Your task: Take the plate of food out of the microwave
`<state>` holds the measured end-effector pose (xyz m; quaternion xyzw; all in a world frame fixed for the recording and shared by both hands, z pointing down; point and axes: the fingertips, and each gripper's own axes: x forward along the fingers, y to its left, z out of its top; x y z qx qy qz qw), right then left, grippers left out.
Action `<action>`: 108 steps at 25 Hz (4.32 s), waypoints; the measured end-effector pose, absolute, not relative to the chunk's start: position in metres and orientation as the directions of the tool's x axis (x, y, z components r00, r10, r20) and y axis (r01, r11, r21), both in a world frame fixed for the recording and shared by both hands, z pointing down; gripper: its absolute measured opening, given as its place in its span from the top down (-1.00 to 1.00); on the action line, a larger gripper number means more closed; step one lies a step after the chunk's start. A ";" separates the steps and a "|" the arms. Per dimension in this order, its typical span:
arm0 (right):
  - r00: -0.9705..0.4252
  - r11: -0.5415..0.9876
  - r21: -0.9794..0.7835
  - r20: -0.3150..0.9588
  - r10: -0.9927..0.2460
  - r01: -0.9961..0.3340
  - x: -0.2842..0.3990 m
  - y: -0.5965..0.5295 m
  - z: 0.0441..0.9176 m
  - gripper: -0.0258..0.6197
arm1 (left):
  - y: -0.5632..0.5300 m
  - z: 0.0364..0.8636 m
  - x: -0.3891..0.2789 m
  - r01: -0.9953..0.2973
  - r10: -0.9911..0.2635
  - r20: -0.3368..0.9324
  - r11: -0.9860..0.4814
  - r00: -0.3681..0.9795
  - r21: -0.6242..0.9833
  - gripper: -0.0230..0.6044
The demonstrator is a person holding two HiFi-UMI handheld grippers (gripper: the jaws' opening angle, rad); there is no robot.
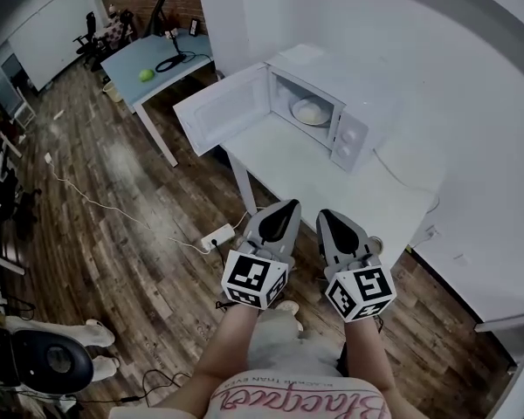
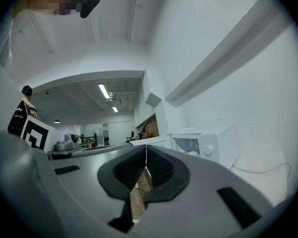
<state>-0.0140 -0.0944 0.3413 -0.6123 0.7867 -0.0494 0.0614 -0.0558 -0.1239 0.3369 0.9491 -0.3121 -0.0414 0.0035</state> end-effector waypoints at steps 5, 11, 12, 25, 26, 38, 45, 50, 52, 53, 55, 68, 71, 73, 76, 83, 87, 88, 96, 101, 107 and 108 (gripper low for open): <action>-0.247 0.251 -0.160 -0.040 -0.968 -0.955 -0.009 -0.097 0.345 0.88 | -0.124 0.339 -0.050 -0.590 -0.590 -0.073 -0.807 0.804 0.019 0.91; -0.248 0.253 -0.150 -0.051 -0.967 -0.956 -0.001 -0.102 0.344 0.88 | -0.128 0.339 -0.040 -0.580 -0.578 -0.073 -0.815 0.813 -0.004 0.91; -0.249 0.255 -0.146 -0.056 -0.967 -0.956 -0.001 -0.103 0.342 0.88 | -0.130 0.337 -0.039 -0.578 -0.576 -0.076 -0.816 0.814 -0.008 0.91; -0.219 0.227 -0.131 -0.070 -0.973 -0.965 -0.008 -0.152 0.333 0.88 | -0.181 0.332 -0.054 -0.561 -0.556 -0.086 -0.827 0.827 -0.043 0.91; -0.215 0.222 -0.131 -0.069 -0.974 -0.966 -0.011 -0.158 0.333 0.88 | -0.186 0.331 -0.057 -0.558 -0.553 -0.085 -0.829 0.829 -0.045 0.91; -0.136 0.141 -0.120 -0.054 -0.989 -0.983 -0.055 -0.211 0.329 0.88 | -0.247 0.324 -0.101 -0.506 -0.501 -0.097 -0.862 0.860 -0.029 0.91; -0.066 0.072 -0.131 -0.049 -0.997 -0.989 -0.070 -0.236 0.329 0.88 | -0.274 0.325 -0.118 -0.455 -0.452 -0.090 -0.890 0.887 -0.012 0.91; -0.007 0.014 -0.154 -0.046 -0.999 -0.988 -0.082 -0.257 0.334 0.88 | -0.293 0.327 -0.126 -0.396 -0.393 -0.090 -0.918 0.915 -0.007 0.91; 0.021 -0.013 -0.159 -0.046 -0.999 -0.987 -0.086 -0.266 0.336 0.88 | -0.300 0.327 -0.129 -0.361 -0.359 -0.105 -0.932 0.927 0.000 0.91; 0.034 -0.027 -0.158 -0.043 -0.998 -0.987 -0.089 -0.270 0.337 0.88 | -0.305 0.327 -0.131 -0.350 -0.349 -0.111 -0.937 0.931 0.005 0.91; 0.061 -0.055 -0.149 -0.037 -0.997 -0.987 -0.093 -0.279 0.339 0.88 | -0.316 0.330 -0.134 -0.336 -0.335 -0.110 -0.942 0.936 0.010 0.91; 0.189 -0.183 -0.137 -0.036 -0.981 -0.974 -0.107 -0.311 0.346 0.88 | -0.343 0.341 -0.134 -0.144 -0.141 -0.082 -0.989 0.987 -0.031 0.91; 0.194 -0.188 -0.146 -0.033 -0.980 -0.971 -0.103 -0.314 0.346 0.88 | -0.351 0.346 -0.131 -0.148 -0.148 -0.075 -0.989 0.986 0.017 0.91; 0.195 -0.188 -0.155 -0.030 -0.980 -0.970 -0.100 -0.316 0.348 0.88 | -0.357 0.348 -0.129 -0.165 -0.168 -0.074 -0.985 0.983 0.041 0.91; 0.187 -0.182 -0.161 -0.019 -0.982 -0.970 -0.095 -0.319 0.353 0.88 | -0.364 0.352 -0.122 -0.173 -0.176 -0.062 -0.983 0.982 0.055 0.91; 0.174 -0.173 -0.168 0.010 -0.985 -0.970 -0.066 -0.333 0.363 0.88 | -0.377 0.361 -0.087 -0.168 -0.171 -0.025 -0.982 0.985 0.081 0.91; 0.177 -0.179 -0.173 0.027 -0.984 -0.968 -0.040 -0.343 0.369 0.88 | -0.388 0.368 -0.062 -0.181 -0.184 -0.019 -0.979 0.983 0.092 0.91; 0.179 -0.181 -0.177 0.030 -0.983 -0.967 -0.034 -0.346 0.370 0.88 | -0.391 0.371 -0.057 -0.185 -0.187 -0.013 -0.978 0.982 0.097 0.91; 0.149 -0.156 -0.196 0.047 -0.988 -0.968 0.000 -0.366 0.379 0.88 | -0.407 0.384 -0.025 -0.206 -0.204 0.025 -0.975 0.979 0.089 0.91; 0.102 -0.110 -0.195 0.050 -0.994 -0.975 0.011 -0.375 0.384 0.88 | -0.414 0.397 -0.012 -0.220 -0.217 0.040 -0.969 0.975 0.115 0.91; 0.039 -0.052 -0.204 0.066 -0.997 -0.978 0.028 -0.387 0.397 0.88 | -0.420 0.416 0.005 -0.263 -0.254 0.083 -0.956 0.964 0.130 0.90; 0.032 -0.046 -0.208 0.066 -0.997 -0.977 0.032 -0.388 0.398 0.88 | -0.420 0.417 0.008 -0.266 -0.256 0.083 -0.954 0.963 0.135 0.90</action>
